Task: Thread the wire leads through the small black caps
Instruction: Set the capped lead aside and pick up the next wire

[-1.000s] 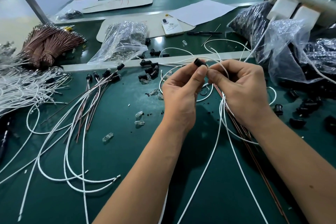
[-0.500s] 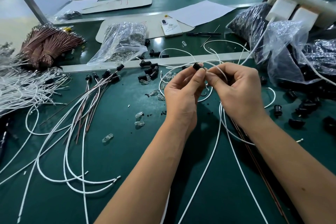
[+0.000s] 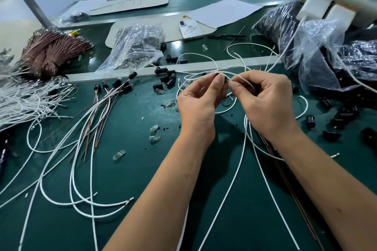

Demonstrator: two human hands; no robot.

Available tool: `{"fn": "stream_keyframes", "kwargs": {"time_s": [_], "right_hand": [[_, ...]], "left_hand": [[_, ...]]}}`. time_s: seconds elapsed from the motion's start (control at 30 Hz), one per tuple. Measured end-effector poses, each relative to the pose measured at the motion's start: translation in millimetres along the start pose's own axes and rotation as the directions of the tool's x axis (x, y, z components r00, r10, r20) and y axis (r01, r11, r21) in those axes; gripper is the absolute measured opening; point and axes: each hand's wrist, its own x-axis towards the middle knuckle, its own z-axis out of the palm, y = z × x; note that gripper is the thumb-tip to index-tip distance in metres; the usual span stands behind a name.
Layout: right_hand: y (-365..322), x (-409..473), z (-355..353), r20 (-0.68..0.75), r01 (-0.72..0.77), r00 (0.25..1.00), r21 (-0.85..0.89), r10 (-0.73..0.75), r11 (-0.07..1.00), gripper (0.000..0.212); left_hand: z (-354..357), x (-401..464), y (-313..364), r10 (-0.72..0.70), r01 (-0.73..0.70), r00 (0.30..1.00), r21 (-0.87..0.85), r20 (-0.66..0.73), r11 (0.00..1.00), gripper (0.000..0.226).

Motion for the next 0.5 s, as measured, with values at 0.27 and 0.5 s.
{"fn": "stream_keyframes", "kwargs": {"time_s": [0.27,0.5], "right_hand": [[-2,-3,3,-0.043,0.017,0.999,-0.053,-0.019,0.998,0.006],[-2,-4,3,-0.052,0.031,0.998,-0.085,-0.036,0.996,0.004]], "left_hand": [[-2,-3,-5,0.094,-0.093,0.995,0.062,-0.017,0.994,0.011],[0,-4,-11,0.048,-0.047,0.998,0.050,-0.028,0.998,0.010]]}}
